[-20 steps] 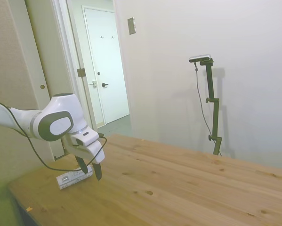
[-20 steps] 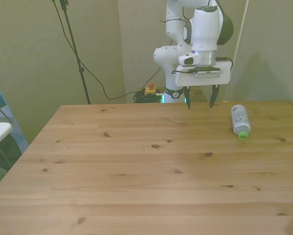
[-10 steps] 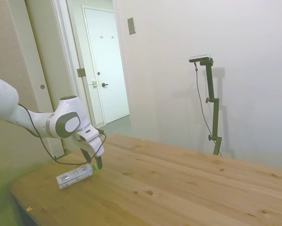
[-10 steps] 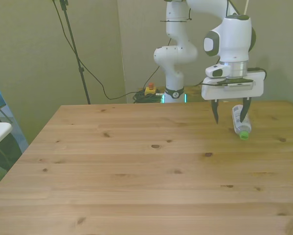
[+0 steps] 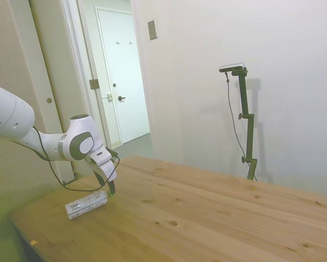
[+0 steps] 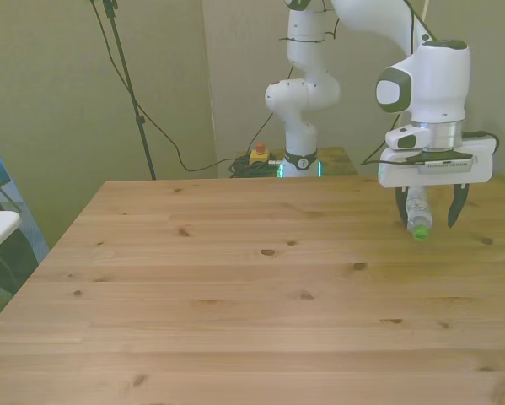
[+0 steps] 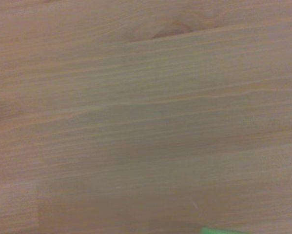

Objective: Stand the water bottle

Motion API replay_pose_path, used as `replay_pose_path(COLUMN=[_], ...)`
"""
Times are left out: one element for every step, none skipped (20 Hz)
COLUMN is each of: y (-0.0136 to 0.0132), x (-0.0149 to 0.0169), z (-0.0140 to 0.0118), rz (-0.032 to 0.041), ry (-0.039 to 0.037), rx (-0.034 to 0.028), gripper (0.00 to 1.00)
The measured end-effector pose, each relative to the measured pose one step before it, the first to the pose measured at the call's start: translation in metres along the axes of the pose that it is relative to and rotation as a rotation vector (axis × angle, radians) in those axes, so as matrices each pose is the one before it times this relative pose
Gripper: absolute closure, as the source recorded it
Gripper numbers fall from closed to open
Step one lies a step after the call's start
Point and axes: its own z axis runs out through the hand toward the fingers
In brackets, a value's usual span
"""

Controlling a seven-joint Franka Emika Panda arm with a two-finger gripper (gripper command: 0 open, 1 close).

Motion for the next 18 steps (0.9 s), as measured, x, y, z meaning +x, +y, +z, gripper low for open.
replay_pose_path(y=[0.00043,0.00087,0.00099,0.00097,0.00059,0.00034,0.00040,0.00051,0.00051,0.00036,0.00016,0.00005,0.00009,0.00006,0.00012,0.00012,0.00010,0.00010], x=[-0.00140,-0.00021,0.00052,0.00115,0.00161,0.00145,0.00137,0.00091,0.00055,0.00029,-0.00003,-0.00027,-0.00036,-0.00043,-0.00018,-0.00004,-0.00001,0.00005], z=[0.00142,0.00170,0.00203,0.00237,0.00227,0.00215,0.00238,0.00257,0.00236,0.00195,0.00125,0.00074,0.00077,0.00077,0.00078,0.00064,0.00034,0.00011], rz=[0.00518,0.00301,0.00573,0.00498,0.00427,0.00397,0.00291,0.00185,0.00124,0.00069,0.00009,0.00040,0.00132,0.00223,0.00045,0.00000,-0.00010,0.00007], ry=[0.00232,0.00499,0.00589,0.00363,0.00309,0.00057,-0.00045,-0.00107,-0.00128,-0.00113,-0.00086,-0.00121,-0.00259,-0.00326,-0.00133,-0.00065,-0.00037,-0.00053], rx=[-0.00070,-0.00027,-0.00192,-0.00358,-0.00221,-0.00069,-0.00161,-0.00323,-0.00392,-0.00319,-0.00206,-0.00107,-0.00131,-0.00118,-0.00136,-0.00128,-0.00096,-0.00067], gripper=[0.00,0.00,0.00,0.00,0.00,0.00,0.00,0.00,0.00,0.00,0.00,1.00,1.00,1.00,1.00,1.00,1.00,1.00])
